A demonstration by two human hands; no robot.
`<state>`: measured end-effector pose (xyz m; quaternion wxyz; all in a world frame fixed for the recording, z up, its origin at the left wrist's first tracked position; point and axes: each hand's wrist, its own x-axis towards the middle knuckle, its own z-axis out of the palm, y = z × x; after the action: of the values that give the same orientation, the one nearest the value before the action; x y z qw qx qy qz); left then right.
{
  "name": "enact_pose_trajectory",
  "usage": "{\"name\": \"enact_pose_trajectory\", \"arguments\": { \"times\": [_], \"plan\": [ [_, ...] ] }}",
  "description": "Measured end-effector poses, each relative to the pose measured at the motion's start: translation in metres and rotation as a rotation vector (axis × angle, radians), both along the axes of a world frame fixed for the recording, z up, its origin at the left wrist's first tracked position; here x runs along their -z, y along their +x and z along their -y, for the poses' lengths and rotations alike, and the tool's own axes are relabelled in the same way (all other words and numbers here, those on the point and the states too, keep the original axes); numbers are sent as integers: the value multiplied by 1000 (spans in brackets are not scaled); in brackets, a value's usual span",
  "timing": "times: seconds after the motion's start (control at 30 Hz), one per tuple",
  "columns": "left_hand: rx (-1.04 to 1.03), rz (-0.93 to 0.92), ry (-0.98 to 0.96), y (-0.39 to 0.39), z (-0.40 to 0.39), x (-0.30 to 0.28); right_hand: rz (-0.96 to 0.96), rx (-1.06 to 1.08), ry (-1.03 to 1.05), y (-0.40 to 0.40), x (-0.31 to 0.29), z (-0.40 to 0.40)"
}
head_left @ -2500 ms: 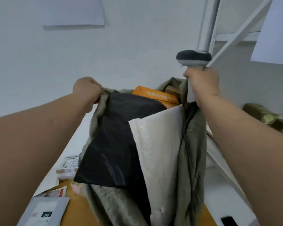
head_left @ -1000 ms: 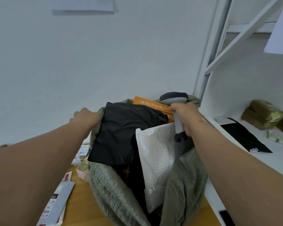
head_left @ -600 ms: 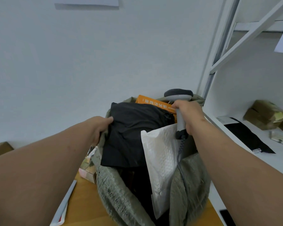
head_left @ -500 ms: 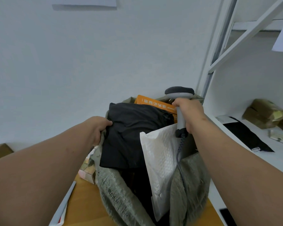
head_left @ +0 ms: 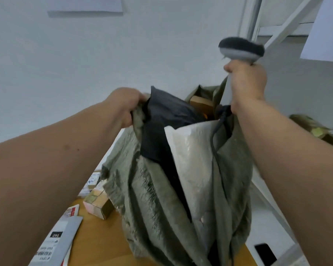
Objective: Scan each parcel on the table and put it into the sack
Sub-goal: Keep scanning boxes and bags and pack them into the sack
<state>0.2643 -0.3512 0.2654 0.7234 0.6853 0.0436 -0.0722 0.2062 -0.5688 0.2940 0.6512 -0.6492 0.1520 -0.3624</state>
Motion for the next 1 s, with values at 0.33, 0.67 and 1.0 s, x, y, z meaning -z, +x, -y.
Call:
{"name": "enact_pose_trajectory", "arguments": {
  "times": [0.33, 0.67, 1.0],
  "plan": [
    [14, -317, 385, -9, -33, 81, -367, 6, -65, -10, 43, 40],
    [-8, -442, 568, -9, -56, 85, -501, -30, 121, -6, 66, 71],
    [97, -420, 688, -25, -27, 104, -557, -101, 455, -24, 117, 101]
  ]
}}
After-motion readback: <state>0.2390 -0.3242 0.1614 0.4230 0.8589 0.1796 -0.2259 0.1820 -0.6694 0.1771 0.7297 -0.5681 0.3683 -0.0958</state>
